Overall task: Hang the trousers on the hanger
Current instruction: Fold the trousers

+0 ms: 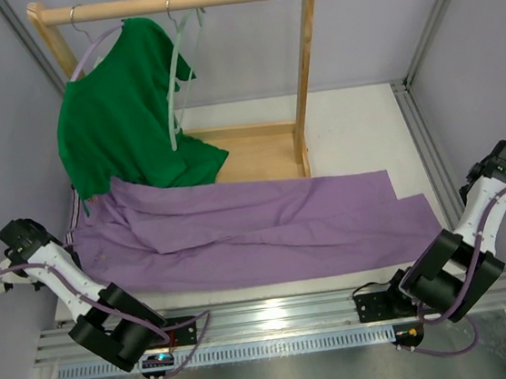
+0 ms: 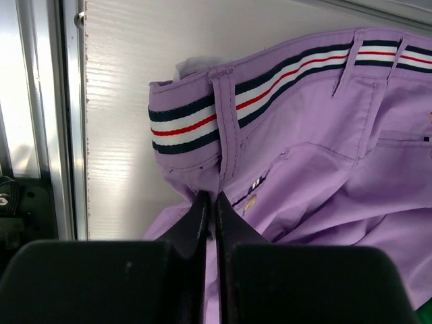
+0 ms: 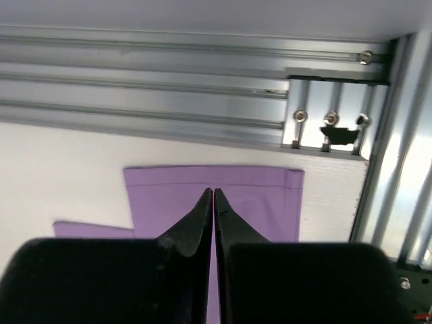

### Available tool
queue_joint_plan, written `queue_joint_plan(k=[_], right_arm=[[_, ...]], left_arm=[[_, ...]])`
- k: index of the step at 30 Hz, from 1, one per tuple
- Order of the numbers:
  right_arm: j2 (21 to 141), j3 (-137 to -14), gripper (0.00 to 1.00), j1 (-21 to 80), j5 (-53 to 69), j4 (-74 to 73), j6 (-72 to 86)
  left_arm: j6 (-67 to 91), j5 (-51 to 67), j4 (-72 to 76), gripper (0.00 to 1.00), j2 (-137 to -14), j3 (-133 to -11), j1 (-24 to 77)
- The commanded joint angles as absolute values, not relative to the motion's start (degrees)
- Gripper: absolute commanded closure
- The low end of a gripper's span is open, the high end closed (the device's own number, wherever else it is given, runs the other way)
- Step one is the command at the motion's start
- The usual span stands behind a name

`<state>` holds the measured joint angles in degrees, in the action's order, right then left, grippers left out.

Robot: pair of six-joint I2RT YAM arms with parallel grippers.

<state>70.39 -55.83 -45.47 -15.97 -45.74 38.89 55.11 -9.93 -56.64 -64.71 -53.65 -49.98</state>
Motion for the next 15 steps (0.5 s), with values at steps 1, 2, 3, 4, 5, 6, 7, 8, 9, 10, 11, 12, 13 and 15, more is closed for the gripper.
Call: queue_joint_plan(k=[1,2,3,4,5,6,7,8,9,10,11,12,13,15], right_arm=[[65.3,-53.8,0.96,-44.6,-6.7,-43.4,34.5],[64.8,-49.9,0.96,-44.0,-5.6,-42.7,34.5],[64.3,-48.2,0.88,-43.8,-5.2,-42.7,34.7],[64.1,-45.6,0.81,-43.8,-5.8,-42.5,34.7],[64.4,-44.9,0.72,-43.8,-6.7,-42.4,34.5],[65.1,-44.7,0.67,-43.9,-7.6,-42.9,34.5],[66.0,-45.1,0.62,-43.8,-8.8,-44.9,34.6],[67.6,-44.9,0.60,-43.8,-8.6,-45.2,34.9],[67.9,-44.4,0.60,-43.8,-9.0,-45.2,35.4],[68.2,-42.7,0.56,-43.8,-9.6,-44.5,35.9],[68.7,-41.9,0.55,-43.9,-10.0,-44.5,37.3],[68.9,-41.1,0.51,-43.9,-10.5,-44.0,37.6],[69.2,-39.5,0.43,-43.8,-10.5,-41.9,37.7],[71.3,-39.2,0.39,-43.8,-12.1,-41.4,38.0]], left_arm=[[56.0,-7.3,-59.2,1.00,-65.1,-55.6,-49.8],[55.7,-6.9,-58.8,1.00,-65.0,-55.2,-49.8],[55.6,-6.9,-58.6,1.00,-64.7,-54.2,-49.8],[55.6,-6.9,-58.1,1.00,-64.4,-53.7,-49.7],[55.5,-6.7,-57.7,1.00,-64.2,-53.3,-49.3],[55.5,-6.5,-57.0,0.99,-63.5,-52.7,-49.0],[55.6,-5.8,-56.3,1.00,-63.1,-51.4,-48.8],[56.1,-5.5,-54.9,0.99,-62.6,-50.7,-48.6],[56.3,-5.1,-54.5,1.00,-62.4,-50.1,-48.4],[56.7,-4.1,-54.0,1.00,-62.2,-48.9,-48.5],[57.0,-3.6,-53.1,0.99,-62.0,-48.3,-48.3],[57.2,-3.2,-52.7,1.00,-62.0,-47.9,-48.3],[57.3,-2.7,-52.4,1.00,-62.1,-47.7,-48.2],[57.1,-2.9,-52.0,1.00,-62.4,-48.0,-47.8]])
